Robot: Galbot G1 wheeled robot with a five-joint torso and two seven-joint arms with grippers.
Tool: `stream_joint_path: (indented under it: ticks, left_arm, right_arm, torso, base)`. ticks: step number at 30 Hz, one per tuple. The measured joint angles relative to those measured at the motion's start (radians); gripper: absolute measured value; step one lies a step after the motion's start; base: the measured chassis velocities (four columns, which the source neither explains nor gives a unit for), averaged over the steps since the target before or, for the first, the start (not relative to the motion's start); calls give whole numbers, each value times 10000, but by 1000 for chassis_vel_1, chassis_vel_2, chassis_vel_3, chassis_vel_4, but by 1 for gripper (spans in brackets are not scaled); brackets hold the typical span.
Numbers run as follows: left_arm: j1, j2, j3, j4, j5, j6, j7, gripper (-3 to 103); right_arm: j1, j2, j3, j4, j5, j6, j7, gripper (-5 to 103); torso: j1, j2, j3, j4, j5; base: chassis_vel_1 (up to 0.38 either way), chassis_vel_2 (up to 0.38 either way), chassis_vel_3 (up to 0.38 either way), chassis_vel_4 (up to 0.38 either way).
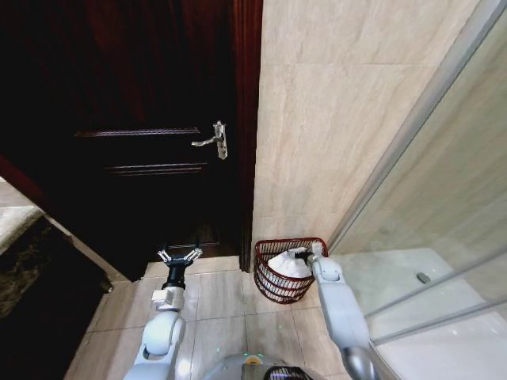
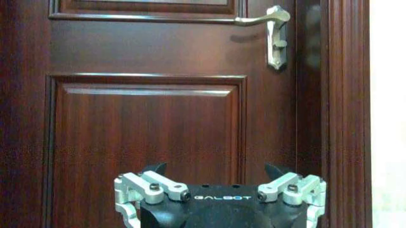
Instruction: Discard the used towel into the hamper.
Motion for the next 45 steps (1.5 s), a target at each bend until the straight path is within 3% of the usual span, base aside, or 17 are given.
stream_joint_path:
  ticks: [3, 5, 8, 9, 12, 14, 21, 28, 38, 45]
  left_arm:
    - [102, 90, -10, -241, -261, 3, -24, 100]
    - [141, 91, -11, -309, -318, 11, -34, 100]
    - [361, 31, 80, -585, -518, 90, -197, 100]
    - [361, 31, 80, -585, -518, 90, -197, 100]
    - [571, -119, 223, -624, -494, 5, -238, 100]
    - [732, -256, 265, -624, -229, -161, -233, 100]
    - [1028, -136, 164, -673, 14, -303, 8, 100]
    - [822, 943, 147, -484, -764, -82, 476, 100]
    - [807, 847, 241, -176, -863, -140, 564, 100]
    - [553, 929, 313, 334, -619, -337, 628, 100]
  right_arm:
    - [-1112, 95, 43, 1976, 304, 744, 526, 100]
    - [-1415, 142, 68, 2378, 385, 1086, 528, 100]
    - [-3114, 318, 157, 3691, 598, 3908, 574, 100]
    - [-3114, 318, 157, 3691, 598, 3908, 574, 100]
    - [-4479, 430, 204, 4458, 415, 5685, 1091, 100]
    - [-5266, 548, 203, 4894, 353, 6289, 1572, 100]
    - [-6277, 823, 322, 5409, 180, 6945, 2093, 100]
    - [-6936, 658, 586, 6039, 698, 6483, 1883, 100]
    - [-6790, 657, 638, 5968, 965, 6485, 1807, 100]
    - [-6656, 715, 508, 6017, 967, 6413, 1803, 100]
  torso:
    - [0, 0, -1, 2, 0]
    - [0, 0, -1, 2, -1]
    - [-1, 1, -2, 2, 2]
    - [-1, 1, -2, 2, 2]
    - [-2, 2, -1, -3, -1]
    - [-3, 3, -2, -2, -3]
    - [-2, 2, -1, 1, -1]
    - [-1, 2, 0, -1, -2]
    - [-88, -189, -101, 1, -1]
    - [-252, -579, -330, 2, -1]
  base:
    - [0, 0, 0, 0]
    - [0, 0, 0, 0]
    - [0, 0, 0, 0]
    - [0, 0, 0, 0]
    - [0, 0, 0, 0]
    - [0, 0, 0, 0]
    - [0, 0, 0, 0]
    - [0, 0, 0, 0]
    - [0, 0, 0, 0]
    - [0, 0, 0, 0]
